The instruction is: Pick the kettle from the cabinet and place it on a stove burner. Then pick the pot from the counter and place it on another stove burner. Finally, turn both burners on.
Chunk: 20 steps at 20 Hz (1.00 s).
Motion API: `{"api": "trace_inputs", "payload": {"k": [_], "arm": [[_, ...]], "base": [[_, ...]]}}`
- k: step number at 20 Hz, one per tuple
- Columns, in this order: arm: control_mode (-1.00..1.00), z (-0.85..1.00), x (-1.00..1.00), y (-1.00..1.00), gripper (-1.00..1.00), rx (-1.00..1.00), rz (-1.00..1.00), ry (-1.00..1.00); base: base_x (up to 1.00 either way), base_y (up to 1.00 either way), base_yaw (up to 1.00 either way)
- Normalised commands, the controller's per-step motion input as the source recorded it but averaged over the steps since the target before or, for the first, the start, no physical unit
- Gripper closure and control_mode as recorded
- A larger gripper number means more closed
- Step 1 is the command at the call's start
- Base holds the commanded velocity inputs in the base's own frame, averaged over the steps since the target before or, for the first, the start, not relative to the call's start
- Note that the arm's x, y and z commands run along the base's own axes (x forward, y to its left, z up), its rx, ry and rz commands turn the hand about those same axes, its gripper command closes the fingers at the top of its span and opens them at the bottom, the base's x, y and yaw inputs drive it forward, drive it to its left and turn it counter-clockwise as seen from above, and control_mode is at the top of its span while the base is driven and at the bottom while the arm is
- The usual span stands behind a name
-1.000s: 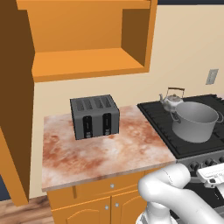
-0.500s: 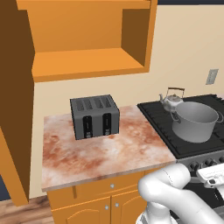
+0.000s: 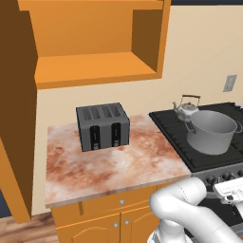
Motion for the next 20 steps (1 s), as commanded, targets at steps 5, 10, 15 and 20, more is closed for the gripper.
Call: {"api": "trace_inputs", "payload": {"k": [5,10,15,20], "arm": [[-1.0,0.1,0.0,-0.39,1.0,0.06,0.07,-0.03],[-1.0,0.02,0.0,-0.46,1.0,0.11,0.14,-0.06],[-1.0,0.03,0.0,-0.5,1.0,0.14,0.14,-0.05],[-1.0,0.0,-0.14,-0.45,1.0,0.15,0.12,-0.04]], "base": [[0.0,0.0,0.0],[0.0,0.0,0.0],[0.0,0.0,0.0],[0.0,0.0,0.0]]}}
